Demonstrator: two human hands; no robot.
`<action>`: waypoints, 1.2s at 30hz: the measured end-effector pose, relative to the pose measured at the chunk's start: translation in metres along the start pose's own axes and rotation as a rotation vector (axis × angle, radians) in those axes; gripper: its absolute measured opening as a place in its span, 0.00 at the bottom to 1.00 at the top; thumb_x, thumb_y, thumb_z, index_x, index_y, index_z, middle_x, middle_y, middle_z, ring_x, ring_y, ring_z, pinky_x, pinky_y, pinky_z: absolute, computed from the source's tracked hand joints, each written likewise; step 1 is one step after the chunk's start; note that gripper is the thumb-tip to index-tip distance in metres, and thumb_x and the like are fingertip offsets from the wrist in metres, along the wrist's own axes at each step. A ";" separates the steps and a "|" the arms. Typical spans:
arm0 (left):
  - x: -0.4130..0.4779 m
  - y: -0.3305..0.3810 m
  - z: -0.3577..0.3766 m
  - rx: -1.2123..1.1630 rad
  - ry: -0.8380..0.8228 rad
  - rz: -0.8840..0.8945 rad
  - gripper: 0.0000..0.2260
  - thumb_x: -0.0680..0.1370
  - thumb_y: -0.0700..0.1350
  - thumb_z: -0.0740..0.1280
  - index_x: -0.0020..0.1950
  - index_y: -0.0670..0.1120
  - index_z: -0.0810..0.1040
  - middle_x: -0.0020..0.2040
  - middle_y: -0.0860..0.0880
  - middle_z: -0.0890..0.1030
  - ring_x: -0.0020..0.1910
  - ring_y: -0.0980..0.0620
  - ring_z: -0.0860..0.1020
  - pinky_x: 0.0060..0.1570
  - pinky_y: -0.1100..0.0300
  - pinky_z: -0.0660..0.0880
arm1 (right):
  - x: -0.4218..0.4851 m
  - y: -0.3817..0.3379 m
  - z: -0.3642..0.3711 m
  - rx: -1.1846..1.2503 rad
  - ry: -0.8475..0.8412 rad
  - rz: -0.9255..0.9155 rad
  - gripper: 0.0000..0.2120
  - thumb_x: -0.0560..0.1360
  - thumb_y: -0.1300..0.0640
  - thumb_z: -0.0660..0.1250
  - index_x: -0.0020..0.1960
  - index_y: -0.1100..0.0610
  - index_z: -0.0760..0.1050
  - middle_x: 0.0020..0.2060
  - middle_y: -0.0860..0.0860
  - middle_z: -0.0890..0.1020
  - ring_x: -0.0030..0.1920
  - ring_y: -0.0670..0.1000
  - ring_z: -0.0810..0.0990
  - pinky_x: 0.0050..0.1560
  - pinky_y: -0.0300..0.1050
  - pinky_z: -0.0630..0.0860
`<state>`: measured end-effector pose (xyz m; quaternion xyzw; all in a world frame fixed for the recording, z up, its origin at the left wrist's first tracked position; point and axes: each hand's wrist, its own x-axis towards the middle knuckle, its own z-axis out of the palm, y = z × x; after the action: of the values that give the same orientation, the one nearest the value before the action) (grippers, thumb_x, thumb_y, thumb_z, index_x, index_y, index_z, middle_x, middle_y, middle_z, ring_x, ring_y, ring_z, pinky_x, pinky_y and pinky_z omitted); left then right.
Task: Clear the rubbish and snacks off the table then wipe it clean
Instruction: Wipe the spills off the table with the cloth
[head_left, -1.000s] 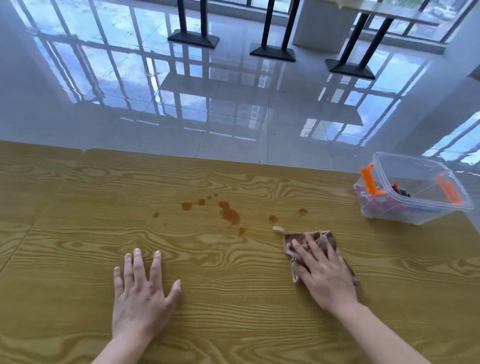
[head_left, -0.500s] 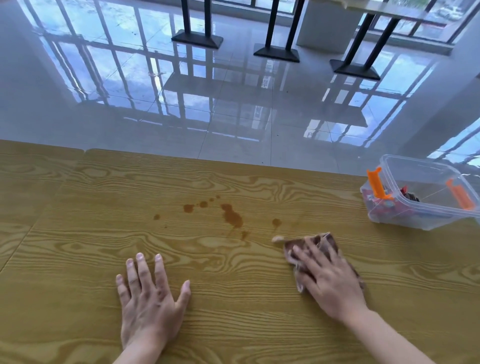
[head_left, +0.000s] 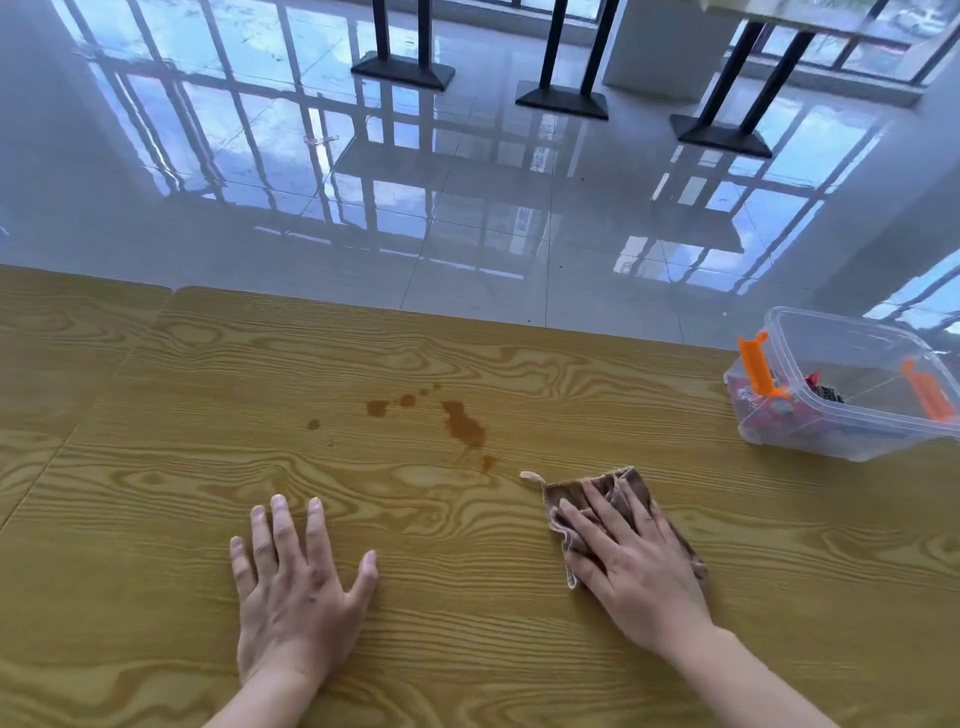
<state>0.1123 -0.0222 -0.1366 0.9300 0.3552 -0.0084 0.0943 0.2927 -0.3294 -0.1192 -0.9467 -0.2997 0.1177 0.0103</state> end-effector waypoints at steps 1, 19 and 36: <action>0.000 0.000 0.001 0.010 0.001 0.003 0.42 0.73 0.70 0.45 0.79 0.44 0.57 0.79 0.37 0.53 0.79 0.39 0.46 0.76 0.41 0.42 | 0.020 0.003 -0.006 0.024 -0.003 0.052 0.27 0.77 0.28 0.39 0.74 0.28 0.39 0.78 0.36 0.41 0.80 0.53 0.41 0.77 0.58 0.42; 0.001 -0.002 0.002 0.026 0.010 -0.004 0.42 0.73 0.71 0.44 0.80 0.46 0.54 0.80 0.38 0.50 0.79 0.41 0.44 0.76 0.41 0.41 | 0.094 -0.065 -0.025 0.096 -0.028 0.198 0.29 0.77 0.29 0.39 0.77 0.32 0.41 0.79 0.42 0.40 0.79 0.58 0.37 0.76 0.63 0.38; 0.000 -0.003 -0.002 0.032 0.001 -0.005 0.41 0.73 0.70 0.45 0.80 0.46 0.54 0.80 0.38 0.49 0.79 0.41 0.43 0.77 0.41 0.42 | 0.099 -0.105 -0.021 0.061 -0.043 0.046 0.27 0.78 0.30 0.40 0.76 0.31 0.41 0.79 0.42 0.41 0.78 0.60 0.37 0.75 0.65 0.38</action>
<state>0.1107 -0.0198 -0.1348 0.9306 0.3573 -0.0137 0.0791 0.3169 -0.1859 -0.1105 -0.9499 -0.2742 0.1472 0.0299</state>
